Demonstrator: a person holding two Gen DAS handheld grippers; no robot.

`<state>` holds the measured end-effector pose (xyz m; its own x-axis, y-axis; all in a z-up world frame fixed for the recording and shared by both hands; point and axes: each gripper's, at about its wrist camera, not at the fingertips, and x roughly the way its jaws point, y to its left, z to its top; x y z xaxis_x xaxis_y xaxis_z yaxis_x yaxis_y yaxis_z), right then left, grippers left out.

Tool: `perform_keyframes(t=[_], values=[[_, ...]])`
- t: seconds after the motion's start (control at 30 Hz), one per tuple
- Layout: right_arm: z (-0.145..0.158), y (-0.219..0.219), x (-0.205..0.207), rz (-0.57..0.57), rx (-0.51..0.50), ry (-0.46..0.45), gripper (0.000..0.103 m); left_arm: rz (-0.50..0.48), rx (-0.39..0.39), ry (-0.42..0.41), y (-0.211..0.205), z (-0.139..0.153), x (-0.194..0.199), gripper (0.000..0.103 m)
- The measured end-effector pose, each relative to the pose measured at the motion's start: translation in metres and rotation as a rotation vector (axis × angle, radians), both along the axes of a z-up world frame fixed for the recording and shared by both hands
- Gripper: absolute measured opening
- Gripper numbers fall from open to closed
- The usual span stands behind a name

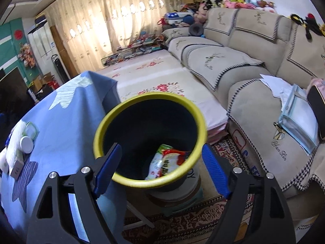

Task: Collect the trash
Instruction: 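Reach the right tool to the white foam net and grasp it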

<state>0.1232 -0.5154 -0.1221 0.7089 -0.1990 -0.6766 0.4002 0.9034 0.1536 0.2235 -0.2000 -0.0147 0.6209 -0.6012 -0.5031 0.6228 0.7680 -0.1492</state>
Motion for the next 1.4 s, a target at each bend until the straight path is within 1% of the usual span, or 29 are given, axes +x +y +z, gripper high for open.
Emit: perform_keyframes(t=[0.03, 0.1, 0.23, 0.33, 0.43, 0.47, 0.57, 0.63, 0.73, 0.83, 0.9, 1.0, 1.07, 1.17, 1.2, 1.23, 1.27, 1.3, 1.4], values=[[0.002, 0.008, 0.004, 0.016, -0.006, 0.0, 0.077, 0.032, -0.005, -0.01, 0.017, 0.001, -0.001, 0.096], [0.008, 0.025, 0.013, 0.049, -0.014, -0.006, 0.079, 0.117, -0.004, -0.045, 0.056, 0.003, -0.004, 0.097], [0.016, 0.069, 0.035, 0.146, -0.024, -0.015, 0.08, 0.303, 0.033, -0.133, 0.133, -0.002, -0.013, 0.098], [0.019, 0.114, 0.057, 0.252, -0.014, -0.02, 0.08, 0.405, 0.029, -0.183, 0.182, -0.012, -0.017, 0.098], [0.022, 0.161, 0.079, 0.361, 0.001, -0.018, 0.08, 0.464, 0.019, -0.206, 0.212, -0.024, -0.017, 0.098], [0.025, 0.179, 0.086, 0.402, 0.008, -0.022, 0.08, 0.476, 0.017, -0.213, 0.219, -0.026, -0.018, 0.098], [0.032, 0.222, 0.098, 0.478, 0.004, -0.037, 0.08, 0.509, -0.004, -0.231, 0.233, -0.032, -0.02, 0.098], [0.037, 0.248, 0.111, 0.51, -0.01, -0.042, 0.08, 0.517, -0.014, -0.238, 0.239, -0.033, -0.021, 0.098], [0.042, 0.276, 0.128, 0.541, -0.004, -0.052, 0.08, 0.546, -0.002, -0.241, 0.245, -0.035, -0.02, 0.098], [0.04, 0.298, 0.144, 0.558, -0.022, -0.035, 0.08, 0.593, 0.004, -0.243, 0.242, -0.034, -0.019, 0.098], [0.035, 0.311, 0.153, 0.557, -0.041, -0.012, 0.08, 0.627, 0.0, -0.252, 0.249, -0.031, -0.021, 0.098], [0.027, 0.319, 0.164, 0.545, -0.056, 0.022, 0.081, 0.673, -0.032, -0.256, 0.26, -0.028, -0.023, 0.098], [0.023, 0.323, 0.169, 0.539, -0.076, 0.04, 0.08, 0.686, -0.058, -0.249, 0.267, -0.027, -0.026, 0.098], [0.02, 0.327, 0.168, 0.537, -0.096, 0.041, 0.053, 0.687, -0.096, -0.221, 0.277, -0.029, -0.026, 0.098], [0.021, 0.328, 0.168, 0.541, -0.093, 0.037, 0.042, 0.686, -0.102, -0.212, 0.277, -0.03, -0.022, 0.098], [0.022, 0.328, 0.168, 0.547, -0.081, 0.031, 0.035, 0.685, -0.106, -0.206, 0.278, -0.03, -0.022, 0.098], [0.023, 0.328, 0.166, 0.549, -0.071, 0.021, 0.021, 0.684, -0.11, -0.2, 0.28, -0.031, -0.023, 0.098], [0.024, 0.327, 0.165, 0.551, -0.061, 0.017, 0.013, 0.683, -0.113, -0.196, 0.281, -0.031, -0.023, 0.098], [0.029, 0.32, 0.159, 0.549, -0.017, -0.01, 0.012, 0.691, -0.112, -0.196, 0.281, -0.033, -0.023, 0.098]])
